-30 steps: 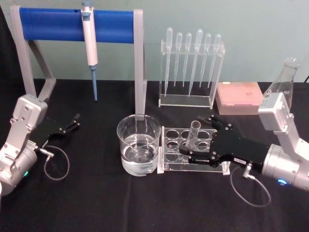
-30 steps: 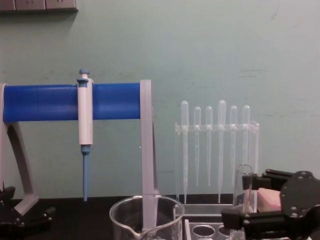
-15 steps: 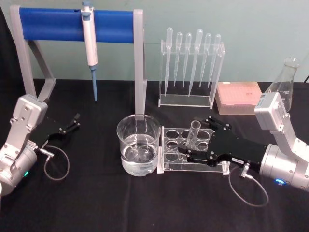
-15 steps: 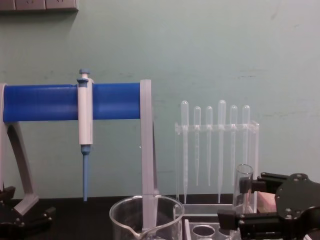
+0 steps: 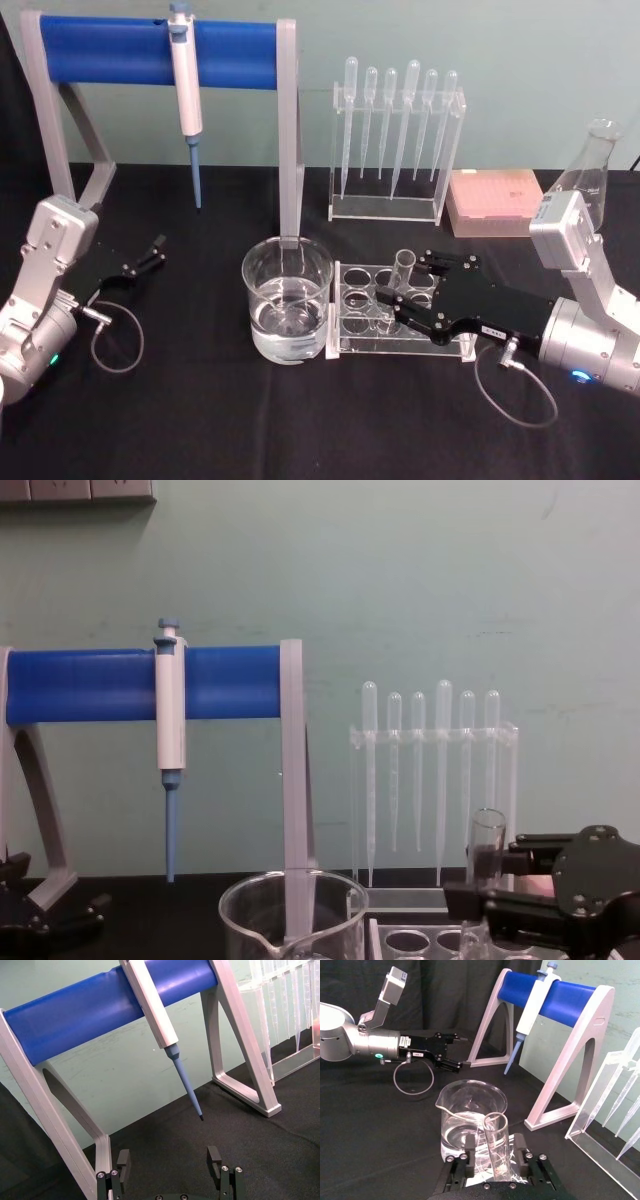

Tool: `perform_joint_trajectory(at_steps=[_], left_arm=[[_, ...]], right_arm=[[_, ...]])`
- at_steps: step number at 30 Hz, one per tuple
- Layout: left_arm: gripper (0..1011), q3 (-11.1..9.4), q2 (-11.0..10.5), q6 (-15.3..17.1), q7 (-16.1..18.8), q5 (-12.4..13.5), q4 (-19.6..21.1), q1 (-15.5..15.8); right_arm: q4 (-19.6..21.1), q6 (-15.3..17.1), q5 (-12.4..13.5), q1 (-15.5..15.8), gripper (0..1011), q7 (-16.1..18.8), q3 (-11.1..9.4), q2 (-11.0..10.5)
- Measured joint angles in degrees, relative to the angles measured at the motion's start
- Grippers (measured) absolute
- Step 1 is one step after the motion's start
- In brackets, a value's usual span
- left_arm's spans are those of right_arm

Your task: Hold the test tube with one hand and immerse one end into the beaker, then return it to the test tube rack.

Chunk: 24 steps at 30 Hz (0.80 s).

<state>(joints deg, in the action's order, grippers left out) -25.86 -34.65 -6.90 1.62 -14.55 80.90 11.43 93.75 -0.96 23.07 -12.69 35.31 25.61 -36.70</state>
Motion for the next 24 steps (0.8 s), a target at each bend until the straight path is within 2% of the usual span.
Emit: perform_joint_trajectory(at_steps=[2,5,6,8,10,24], left_arm=[[1000,0.0,0.0,0.0,0.0,0.0,0.0,0.0],[1000,0.0,0.0,0.0,0.0,0.0,0.0,0.0],[1000,0.0,0.0,0.0,0.0,0.0,0.0,0.0],[1000,0.0,0.0,0.0,0.0,0.0,0.0,0.0],[1000,0.0,0.0,0.0,0.0,0.0,0.0,0.0],[1000,0.0,0.0,0.0,0.0,0.0,0.0,0.0]], right_arm=[[0.0,0.0,0.0,0.0,446,0.0,0.0,0.0],[0.0,0.0,0.0,0.0,362,0.0,0.0,0.0],[0.0,0.0,0.0,0.0,302,0.0,0.0,0.0],[0.0,-0.1,0.1,0.0,266,0.0,-0.1,-0.1],[0.1,-0.1,0.1,0.0,242,0.0,-0.1,-0.1],[0.1,0.5,0.5,-0.7,241,0.7,-0.2,-0.4]])
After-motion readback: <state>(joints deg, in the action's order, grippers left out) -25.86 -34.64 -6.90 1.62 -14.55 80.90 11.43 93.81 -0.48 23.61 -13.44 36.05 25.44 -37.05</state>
